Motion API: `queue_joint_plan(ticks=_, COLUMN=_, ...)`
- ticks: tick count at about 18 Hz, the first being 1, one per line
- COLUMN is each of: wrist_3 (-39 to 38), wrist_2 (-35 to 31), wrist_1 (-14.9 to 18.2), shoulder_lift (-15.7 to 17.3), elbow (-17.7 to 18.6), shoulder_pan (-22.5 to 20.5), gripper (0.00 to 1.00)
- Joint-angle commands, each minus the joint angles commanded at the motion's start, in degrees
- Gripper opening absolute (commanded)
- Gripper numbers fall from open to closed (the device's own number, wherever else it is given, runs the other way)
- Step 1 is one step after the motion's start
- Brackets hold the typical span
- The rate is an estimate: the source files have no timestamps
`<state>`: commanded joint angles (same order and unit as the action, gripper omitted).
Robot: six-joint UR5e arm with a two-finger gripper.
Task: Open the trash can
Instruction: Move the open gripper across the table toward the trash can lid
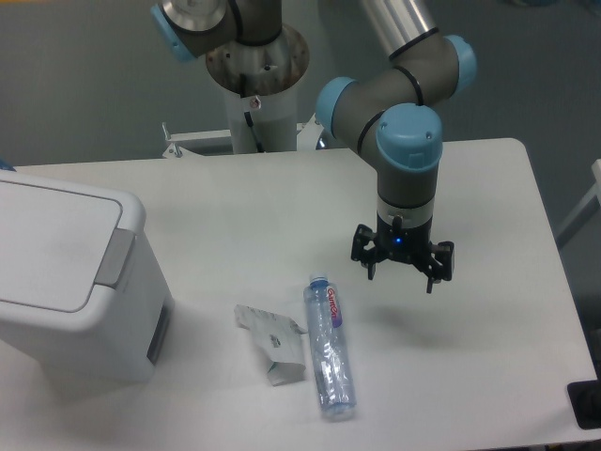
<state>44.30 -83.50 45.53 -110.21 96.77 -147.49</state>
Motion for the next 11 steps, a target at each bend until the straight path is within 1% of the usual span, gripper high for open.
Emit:
queue_joint_plan(ticks=2, wrist_3=-0.6, wrist_2=2.4, wrist_1=0.0, shoulder_lift=0.7, elbow=-0.4, shoulder_pan=0.3, gripper=1.00)
queue_joint_plan(ticks=4, wrist_3=-4.8, wrist_2=4.5, wrist_1=0.0, shoulder_lift=1.6, elbow=-0.9, shoulder_pan=0.4, gripper=1.00)
queue_joint_plan(ticks=6, wrist_3=-8.6, wrist_2=6.7, wrist_1=0.0, shoulder_lift=2.3, elbow=-2.5, shoulder_pan=1.3, gripper=1.00)
queue_joint_plan(ticks=8, wrist_3=-13.3, wrist_2=9.0, wrist_1=0.2, shoulder_lift=2.3, elbow=-4.7, shoulder_pan=2.8, gripper=1.00)
queue_joint_plan(ticks=11, wrist_3=-19.6, wrist_2=10.9, wrist_1=0.2, shoulder_lift=2.5, elbow=-7.0, shoulder_pan=4.8, gripper=1.00)
